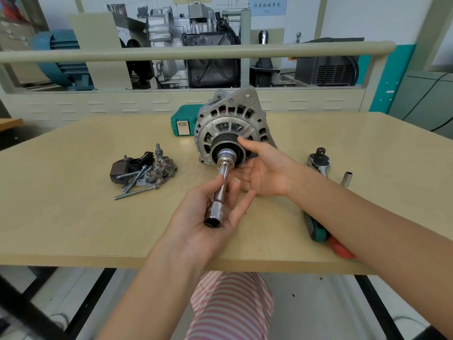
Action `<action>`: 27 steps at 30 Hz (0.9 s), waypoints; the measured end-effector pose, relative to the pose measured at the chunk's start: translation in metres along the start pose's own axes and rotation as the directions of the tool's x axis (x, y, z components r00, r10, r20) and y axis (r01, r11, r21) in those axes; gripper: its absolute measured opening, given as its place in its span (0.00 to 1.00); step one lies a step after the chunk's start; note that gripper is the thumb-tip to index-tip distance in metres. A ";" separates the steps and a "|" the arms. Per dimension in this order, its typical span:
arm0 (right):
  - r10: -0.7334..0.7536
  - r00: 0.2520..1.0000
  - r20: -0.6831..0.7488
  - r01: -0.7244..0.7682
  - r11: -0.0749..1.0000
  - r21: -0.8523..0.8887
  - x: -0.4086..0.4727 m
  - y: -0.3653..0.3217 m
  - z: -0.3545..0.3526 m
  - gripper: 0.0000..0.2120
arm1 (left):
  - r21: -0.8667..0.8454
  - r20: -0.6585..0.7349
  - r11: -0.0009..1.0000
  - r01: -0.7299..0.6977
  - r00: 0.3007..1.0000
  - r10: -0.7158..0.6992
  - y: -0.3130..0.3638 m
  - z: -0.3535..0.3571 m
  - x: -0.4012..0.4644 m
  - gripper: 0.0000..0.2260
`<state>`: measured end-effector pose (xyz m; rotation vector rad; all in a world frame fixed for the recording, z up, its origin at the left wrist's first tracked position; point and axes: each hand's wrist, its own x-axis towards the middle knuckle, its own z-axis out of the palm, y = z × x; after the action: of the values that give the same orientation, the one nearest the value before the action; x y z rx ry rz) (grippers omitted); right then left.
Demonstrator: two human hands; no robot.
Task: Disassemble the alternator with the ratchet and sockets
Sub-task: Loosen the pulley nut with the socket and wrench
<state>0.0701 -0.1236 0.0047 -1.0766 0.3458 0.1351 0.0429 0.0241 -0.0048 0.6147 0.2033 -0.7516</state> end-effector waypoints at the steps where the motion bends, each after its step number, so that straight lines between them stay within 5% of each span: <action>1: -0.001 1.000 0.002 0.001 1.000 -0.002 0.000 0.000 0.000 0.25 | 0.000 0.005 1.000 0.008 1.000 -0.008 0.000 -0.001 0.000 0.07; 11: 0.029 0.999 0.017 -0.028 1.000 -0.004 -0.001 0.000 -0.002 0.21 | -0.126 0.090 0.985 0.120 0.990 -0.109 -0.008 0.003 0.000 0.13; 20: -0.013 1.000 -0.002 0.013 1.000 -0.011 0.002 0.001 -0.002 0.24 | -0.076 -0.011 0.997 -0.035 0.999 0.034 -0.012 0.006 0.001 0.02; 27: -0.012 1.000 0.027 0.011 0.999 0.049 0.005 0.002 -0.003 0.21 | -0.146 0.038 0.988 0.059 0.998 -0.054 -0.013 0.004 -0.002 0.13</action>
<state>0.0733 -0.1253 0.0005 -1.0269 0.3167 0.1306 0.0323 0.0155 -0.0065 0.4576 0.2430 -0.7941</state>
